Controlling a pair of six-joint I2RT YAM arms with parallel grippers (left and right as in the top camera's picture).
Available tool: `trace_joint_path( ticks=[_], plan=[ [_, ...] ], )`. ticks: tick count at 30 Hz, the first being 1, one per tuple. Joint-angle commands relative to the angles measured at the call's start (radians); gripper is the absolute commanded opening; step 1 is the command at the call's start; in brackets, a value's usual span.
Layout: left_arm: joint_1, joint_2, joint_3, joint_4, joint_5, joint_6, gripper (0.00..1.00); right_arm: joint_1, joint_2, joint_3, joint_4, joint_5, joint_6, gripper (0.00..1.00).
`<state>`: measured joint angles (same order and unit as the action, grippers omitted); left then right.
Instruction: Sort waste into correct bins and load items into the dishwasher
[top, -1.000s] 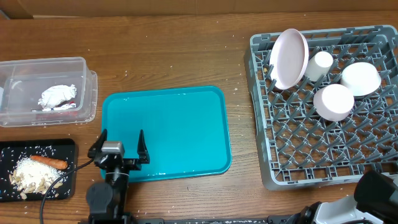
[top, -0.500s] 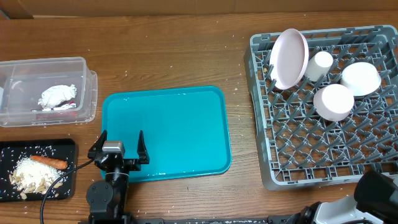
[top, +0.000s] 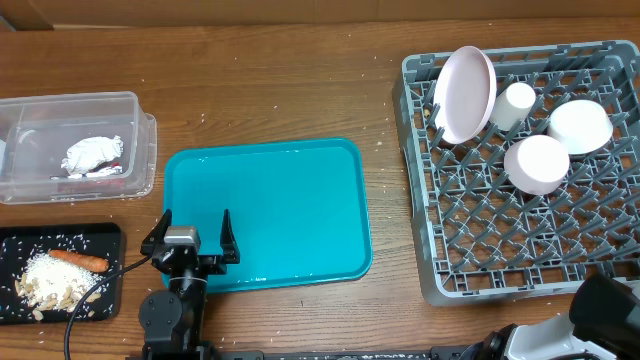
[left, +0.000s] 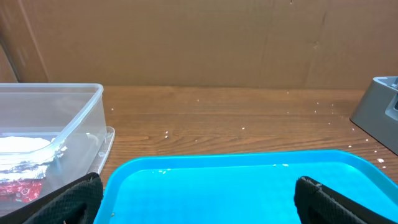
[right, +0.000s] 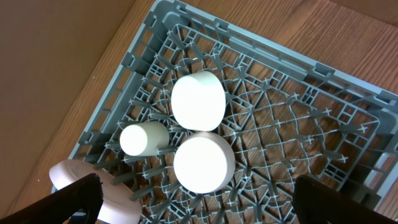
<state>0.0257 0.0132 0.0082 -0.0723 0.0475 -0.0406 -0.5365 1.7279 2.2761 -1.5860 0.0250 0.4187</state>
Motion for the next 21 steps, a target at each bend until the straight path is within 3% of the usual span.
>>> trace_joint_path(
  ticks=[1, 21],
  plan=[
    [-0.006, -0.009, -0.004, -0.002, -0.006, 0.026, 1.0, -0.002, -0.003, 0.014, 0.006, -0.002, 0.005, 1.0],
    [-0.006, -0.009, -0.003, -0.002, -0.006, 0.026, 1.0, -0.002, -0.049, 0.014, 0.006, -0.001, 0.005, 1.0]
  ],
)
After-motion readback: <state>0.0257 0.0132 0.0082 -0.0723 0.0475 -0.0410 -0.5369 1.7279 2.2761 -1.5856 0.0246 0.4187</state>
